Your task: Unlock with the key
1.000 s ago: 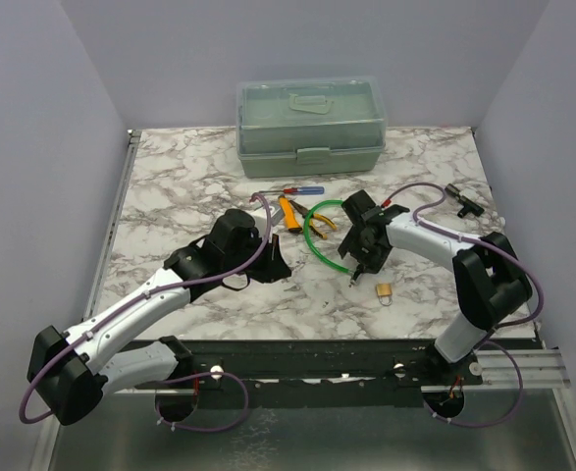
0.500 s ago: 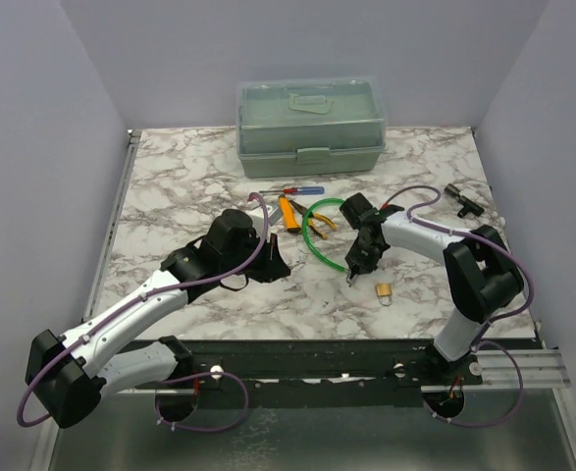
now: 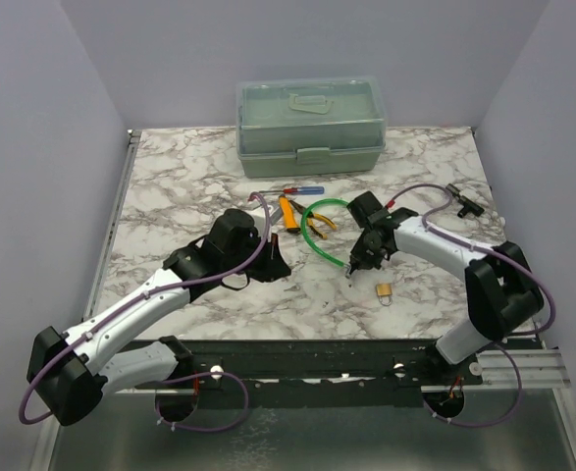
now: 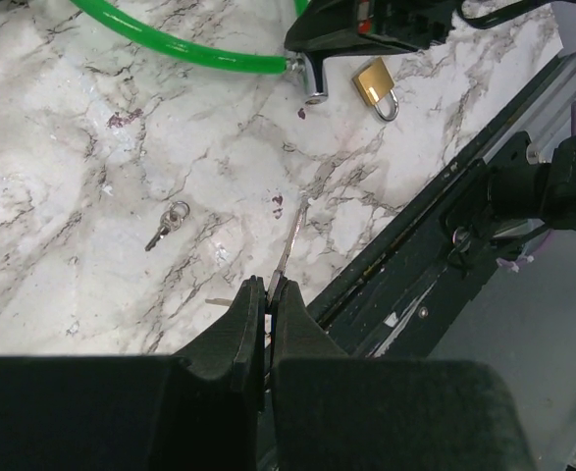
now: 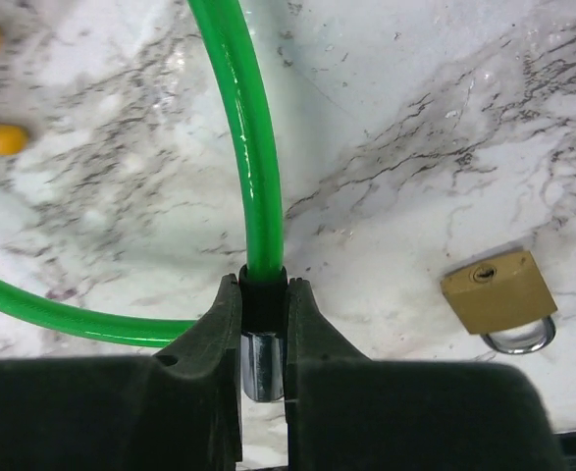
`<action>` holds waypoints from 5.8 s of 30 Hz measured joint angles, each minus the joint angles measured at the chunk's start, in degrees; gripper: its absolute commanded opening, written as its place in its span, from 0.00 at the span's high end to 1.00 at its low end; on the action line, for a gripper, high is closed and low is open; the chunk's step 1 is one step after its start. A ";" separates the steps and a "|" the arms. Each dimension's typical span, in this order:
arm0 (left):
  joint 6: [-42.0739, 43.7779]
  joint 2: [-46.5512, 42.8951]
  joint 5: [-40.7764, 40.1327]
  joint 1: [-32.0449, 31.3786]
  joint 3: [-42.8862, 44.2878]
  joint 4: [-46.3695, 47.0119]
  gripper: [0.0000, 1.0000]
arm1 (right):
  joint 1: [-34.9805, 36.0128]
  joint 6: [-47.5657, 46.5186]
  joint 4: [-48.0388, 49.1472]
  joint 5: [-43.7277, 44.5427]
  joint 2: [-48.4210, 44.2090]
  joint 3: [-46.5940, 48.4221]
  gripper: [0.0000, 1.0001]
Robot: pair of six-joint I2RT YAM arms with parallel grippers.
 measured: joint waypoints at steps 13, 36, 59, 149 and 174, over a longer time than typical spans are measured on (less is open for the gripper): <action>-11.82 0.85 -3.30 0.04 -1.42 7.39 1.00 | 0.00 8.57 5.16 -2.89 -14.88 -6.60 1.00; -22.29 15.98 -8.68 -15.13 3.10 18.23 1.00 | 0.00 23.80 3.32 -1.88 -34.42 -12.00 1.00; -21.51 19.08 -9.51 -15.02 3.06 24.41 1.00 | 0.00 35.60 -1.97 -0.09 -34.53 -13.81 1.00; -40.74 25.09 -5.70 -13.84 -8.07 43.71 1.00 | 0.00 31.71 14.45 0.00 -37.00 -22.14 1.00; -38.97 6.88 -9.03 -7.39 -17.55 32.13 1.00 | 1.57 20.87 7.19 -4.11 -13.86 -9.33 0.25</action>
